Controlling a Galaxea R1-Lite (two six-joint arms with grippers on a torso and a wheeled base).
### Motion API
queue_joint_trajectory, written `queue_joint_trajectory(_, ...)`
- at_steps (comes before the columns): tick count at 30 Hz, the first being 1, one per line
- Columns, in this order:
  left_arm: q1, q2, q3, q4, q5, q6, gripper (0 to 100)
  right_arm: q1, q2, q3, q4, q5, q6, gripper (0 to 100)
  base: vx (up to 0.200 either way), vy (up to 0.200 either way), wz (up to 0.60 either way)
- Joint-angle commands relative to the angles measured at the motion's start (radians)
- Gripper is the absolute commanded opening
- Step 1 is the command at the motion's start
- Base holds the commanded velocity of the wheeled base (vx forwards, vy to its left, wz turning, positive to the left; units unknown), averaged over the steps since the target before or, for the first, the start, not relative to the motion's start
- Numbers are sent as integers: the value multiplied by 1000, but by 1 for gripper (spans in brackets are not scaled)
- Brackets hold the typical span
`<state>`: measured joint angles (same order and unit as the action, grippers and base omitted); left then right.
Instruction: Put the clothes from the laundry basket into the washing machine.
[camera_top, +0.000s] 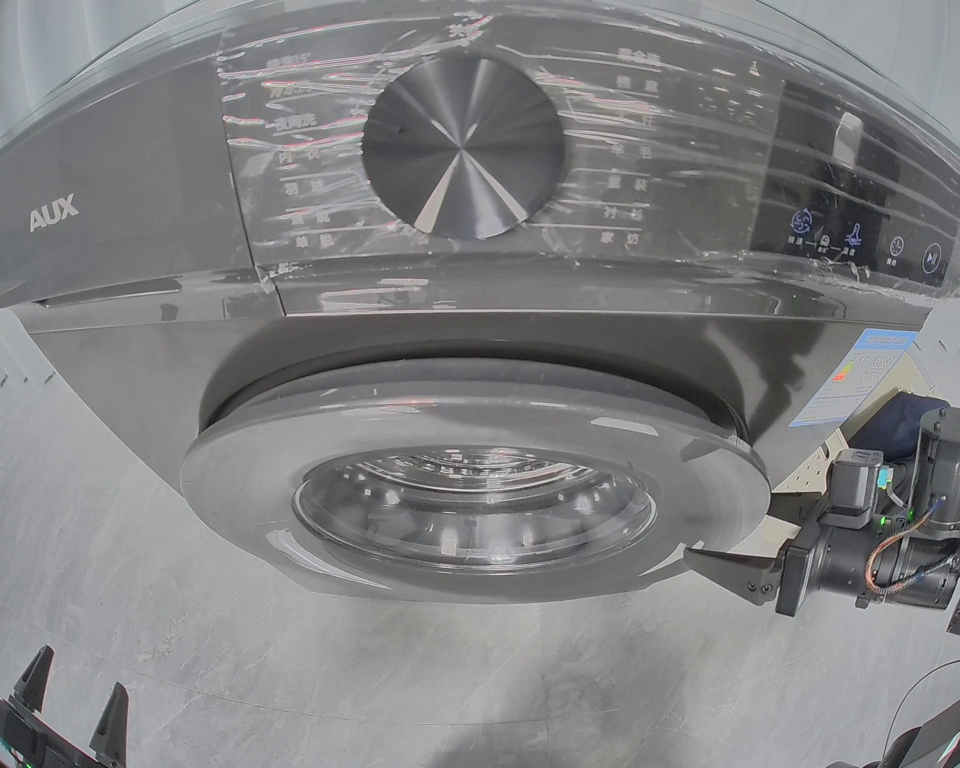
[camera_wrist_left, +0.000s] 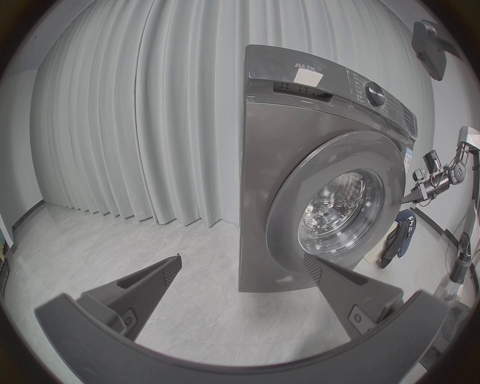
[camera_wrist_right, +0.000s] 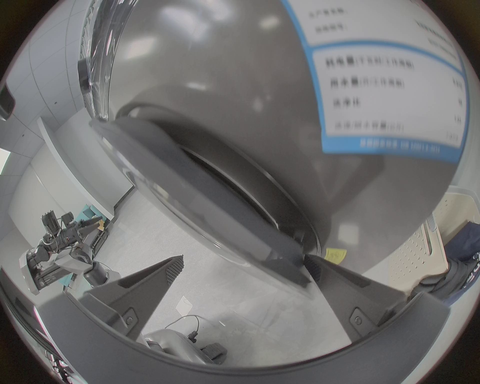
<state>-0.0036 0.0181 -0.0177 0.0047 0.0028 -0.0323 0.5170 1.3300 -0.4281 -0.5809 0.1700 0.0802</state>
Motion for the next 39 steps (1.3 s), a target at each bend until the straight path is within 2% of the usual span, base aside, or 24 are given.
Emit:
queue_joint_trajectory(1, 1, -12, 15, 0, 0, 0, 100, 15, -14, 55, 1, 5, 1, 100, 0, 0, 0)
queue_joint_trajectory(7, 1, -10, 15, 0, 0, 6, 100, 11, -115, 97, 18, 0, 3, 100, 0, 0, 0)
queue_joint_trajectory(14, 1, -10, 15, 0, 0, 0, 100, 1, -51, 63, 9, -3, 4, 100, -171, 0, 0)
queue_joint_trajectory(21, 1, -10, 15, 0, 0, 2, 100, 31, -9, 19, 13, 3, 4, 100, 0, 0, 0)
queue_joint_trajectory(28, 1, -10, 15, 0, 0, 3, 100, 31, -98, 95, 22, -1, 0, 100, 0, 0, 0)
queue_joint_trajectory(35, 1, -10, 15, 0, 0, 8, 100, 24, -18, 19, 18, -6, 1, 100, 0, 0, 0)
queue_joint_trajectory(39, 1, -10, 15, 0, 0, 6, 100, 38, 34, -3, 10, -23, 1, 100, -150, 0, 0)
